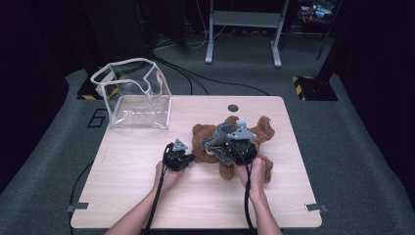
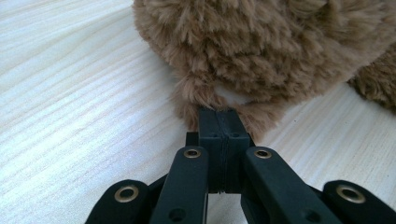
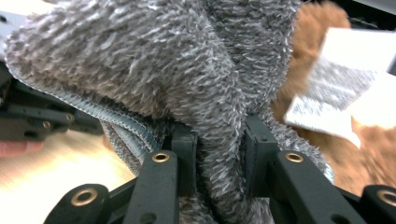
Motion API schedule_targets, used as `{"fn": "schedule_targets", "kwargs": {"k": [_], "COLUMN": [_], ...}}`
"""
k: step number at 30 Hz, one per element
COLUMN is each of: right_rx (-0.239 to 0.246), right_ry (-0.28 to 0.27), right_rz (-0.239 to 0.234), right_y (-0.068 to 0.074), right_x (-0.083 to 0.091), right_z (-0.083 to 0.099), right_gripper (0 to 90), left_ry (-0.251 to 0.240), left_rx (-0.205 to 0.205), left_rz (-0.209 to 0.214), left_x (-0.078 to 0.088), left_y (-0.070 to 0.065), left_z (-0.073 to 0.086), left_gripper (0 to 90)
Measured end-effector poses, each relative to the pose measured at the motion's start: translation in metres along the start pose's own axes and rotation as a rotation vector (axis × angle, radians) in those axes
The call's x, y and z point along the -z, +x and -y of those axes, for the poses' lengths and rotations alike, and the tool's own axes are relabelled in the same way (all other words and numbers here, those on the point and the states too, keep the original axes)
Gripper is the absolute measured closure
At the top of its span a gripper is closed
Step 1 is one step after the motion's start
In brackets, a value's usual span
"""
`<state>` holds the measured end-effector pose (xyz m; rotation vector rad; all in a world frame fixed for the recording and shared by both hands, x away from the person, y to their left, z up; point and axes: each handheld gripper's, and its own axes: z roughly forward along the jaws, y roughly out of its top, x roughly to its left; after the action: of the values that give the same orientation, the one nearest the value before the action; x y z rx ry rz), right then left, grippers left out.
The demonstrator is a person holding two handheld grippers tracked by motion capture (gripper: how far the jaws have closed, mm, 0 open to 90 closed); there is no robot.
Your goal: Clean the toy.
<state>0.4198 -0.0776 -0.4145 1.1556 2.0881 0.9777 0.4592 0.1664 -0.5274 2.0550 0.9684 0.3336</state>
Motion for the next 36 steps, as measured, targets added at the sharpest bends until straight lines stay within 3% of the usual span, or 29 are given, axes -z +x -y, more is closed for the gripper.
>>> {"fn": "schedule_targets", "kwargs": {"k": [6,8,14,17,19,23,27,32,36], "right_rx": [-0.008,0.009,-0.030,-0.016,-0.016,0.037,0.045,0.063,0.097], "right_ry": [-0.015,0.004,0.102,0.113,0.115,0.128,0.118,0.120,0.169], "right_rz": [-0.011,0.001,-0.001,-0.014,-0.018,-0.017,-0.036,-0.060,-0.072], "right_y": [0.005,0.005,0.005,0.009,0.013,0.021,0.031,0.044,0.053], "right_x": [-0.013,-0.023,-0.051,-0.047,-0.040,-0.029,-0.022,-0.021,-0.028], "right_z": [-0.024,-0.035,-0.049,-0.046,-0.042,-0.031,-0.018,0.002,0.018], "right_gripper": [69.7,69.7,70.2,70.3,70.4,70.4,70.3,70.3,70.3], "left_ry": [0.001,0.000,-0.002,0.002,-0.002,-0.015,-0.024,-0.025,-0.029], "left_rx": [-0.006,-0.001,0.009,-0.001,0.010,0.028,0.043,0.055,0.057], "left_rz": [0.000,0.000,0.001,0.001,0.004,0.013,0.016,0.023,0.024], "left_x": [0.000,0.000,0.000,0.001,0.001,0.001,0.001,0.002,0.002], "left_y": [0.001,0.000,0.001,0.002,0.002,0.004,0.005,0.006,0.007], "left_z": [0.000,0.000,0.000,0.000,0.000,0.000,0.001,0.001,0.001], "left_gripper": [90.0,90.0,90.0,90.0,90.0,90.0,90.0,90.0,90.0]}}
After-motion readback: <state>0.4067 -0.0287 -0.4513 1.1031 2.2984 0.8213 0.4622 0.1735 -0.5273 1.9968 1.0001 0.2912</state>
